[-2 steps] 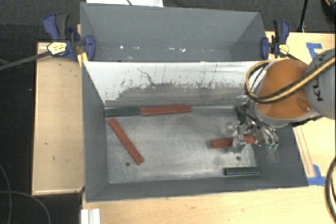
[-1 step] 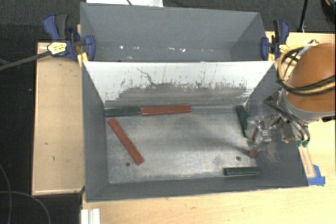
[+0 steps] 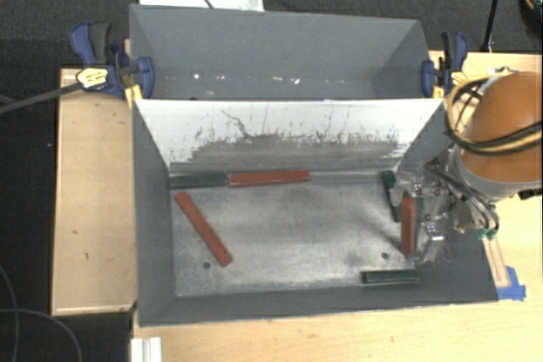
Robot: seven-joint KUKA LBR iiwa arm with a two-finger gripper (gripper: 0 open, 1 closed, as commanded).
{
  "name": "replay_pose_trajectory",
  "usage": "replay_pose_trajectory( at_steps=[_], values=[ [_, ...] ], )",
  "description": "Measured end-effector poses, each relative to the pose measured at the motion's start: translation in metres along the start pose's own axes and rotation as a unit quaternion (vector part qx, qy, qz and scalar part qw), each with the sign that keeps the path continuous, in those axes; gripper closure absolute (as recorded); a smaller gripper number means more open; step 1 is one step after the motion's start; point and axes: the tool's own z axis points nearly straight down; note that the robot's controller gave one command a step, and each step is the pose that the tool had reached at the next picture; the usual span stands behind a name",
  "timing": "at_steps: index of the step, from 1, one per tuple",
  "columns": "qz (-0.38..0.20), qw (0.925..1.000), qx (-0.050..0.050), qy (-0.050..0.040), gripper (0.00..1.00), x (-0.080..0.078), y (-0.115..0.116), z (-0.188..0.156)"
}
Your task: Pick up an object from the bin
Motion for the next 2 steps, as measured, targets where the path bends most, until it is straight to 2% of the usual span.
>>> replay_pose_trajectory(
  at_steps=[1, 2],
  values=[
    [-0.186, 0.9825, -0.002, 0.0025, 0.0, 0.004, 0.061, 0.073],
    [-0.181, 0.9834, 0.0, -0.0013, 0.0, -0.058, 0.044, 0.118]
  ],
)
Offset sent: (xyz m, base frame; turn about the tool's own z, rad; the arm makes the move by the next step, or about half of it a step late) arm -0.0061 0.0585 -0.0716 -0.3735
